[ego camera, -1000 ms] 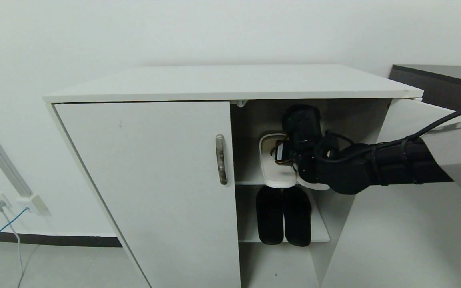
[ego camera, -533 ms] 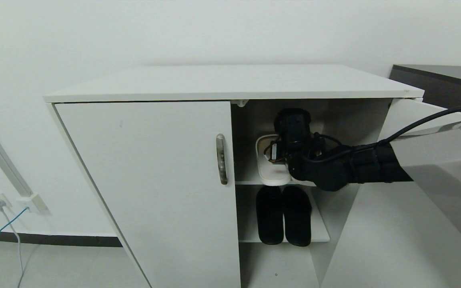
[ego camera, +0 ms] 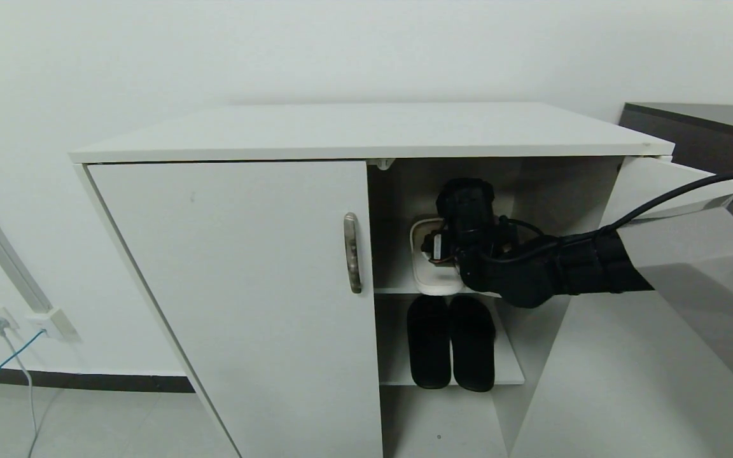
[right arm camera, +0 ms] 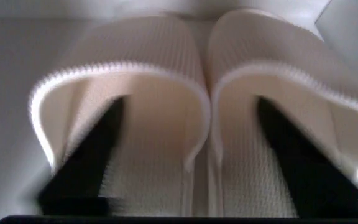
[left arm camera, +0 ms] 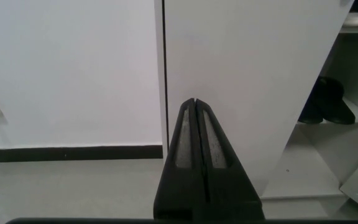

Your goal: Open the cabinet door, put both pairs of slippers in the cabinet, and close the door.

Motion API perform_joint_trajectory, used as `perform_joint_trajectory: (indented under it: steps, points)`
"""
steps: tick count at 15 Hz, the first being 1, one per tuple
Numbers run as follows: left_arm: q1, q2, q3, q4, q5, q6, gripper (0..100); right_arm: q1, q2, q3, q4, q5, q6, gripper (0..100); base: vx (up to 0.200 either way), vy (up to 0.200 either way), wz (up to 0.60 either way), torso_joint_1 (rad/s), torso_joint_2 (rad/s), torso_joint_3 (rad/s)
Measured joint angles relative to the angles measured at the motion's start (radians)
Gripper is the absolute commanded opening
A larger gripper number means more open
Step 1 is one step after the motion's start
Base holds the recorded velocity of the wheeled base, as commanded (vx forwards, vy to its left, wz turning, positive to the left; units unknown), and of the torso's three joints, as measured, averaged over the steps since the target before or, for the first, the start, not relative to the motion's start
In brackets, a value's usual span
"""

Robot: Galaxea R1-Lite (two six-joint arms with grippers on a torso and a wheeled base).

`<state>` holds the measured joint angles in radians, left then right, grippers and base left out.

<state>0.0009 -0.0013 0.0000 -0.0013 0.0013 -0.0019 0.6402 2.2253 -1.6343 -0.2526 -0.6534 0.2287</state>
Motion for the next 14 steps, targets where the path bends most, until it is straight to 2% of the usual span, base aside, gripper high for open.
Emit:
perform_joint_trajectory:
  steps: [4, 7, 10, 12, 14]
  points:
    - [0.000, 0.000, 0.000, 0.000, -0.001, 0.001, 0, 0.030, -0.074, 0.139, -0.087, -0.004, -0.003, 100, 0.000, 0.000, 0.00, 0.000, 0.00, 0.000]
    - [0.000, 0.000, 0.000, 0.000, -0.003, 0.001, 0, 0.068, -0.179, 0.351, -0.209, 0.014, -0.008, 100, 0.000, 0.000, 0.00, 0.000, 0.00, 0.000]
    - [0.000, 0.000, 0.000, 0.000, -0.004, 0.002, 0, 0.120, -0.330, 0.634, -0.383, 0.097, -0.062, 100, 0.000, 0.000, 0.00, 0.000, 0.00, 0.000]
    - [0.000, 0.000, 0.000, 0.000, -0.006, 0.002, 0, 0.157, -0.449, 0.807, -0.486, 0.215, -0.106, 100, 0.000, 0.000, 0.00, 0.000, 0.00, 0.000]
    - [0.000, 0.000, 0.000, 0.000, -0.006, 0.001, 0, 0.189, -0.526, 0.886, -0.519, 0.273, -0.125, 100, 0.000, 0.000, 0.00, 0.000, 0.00, 0.000]
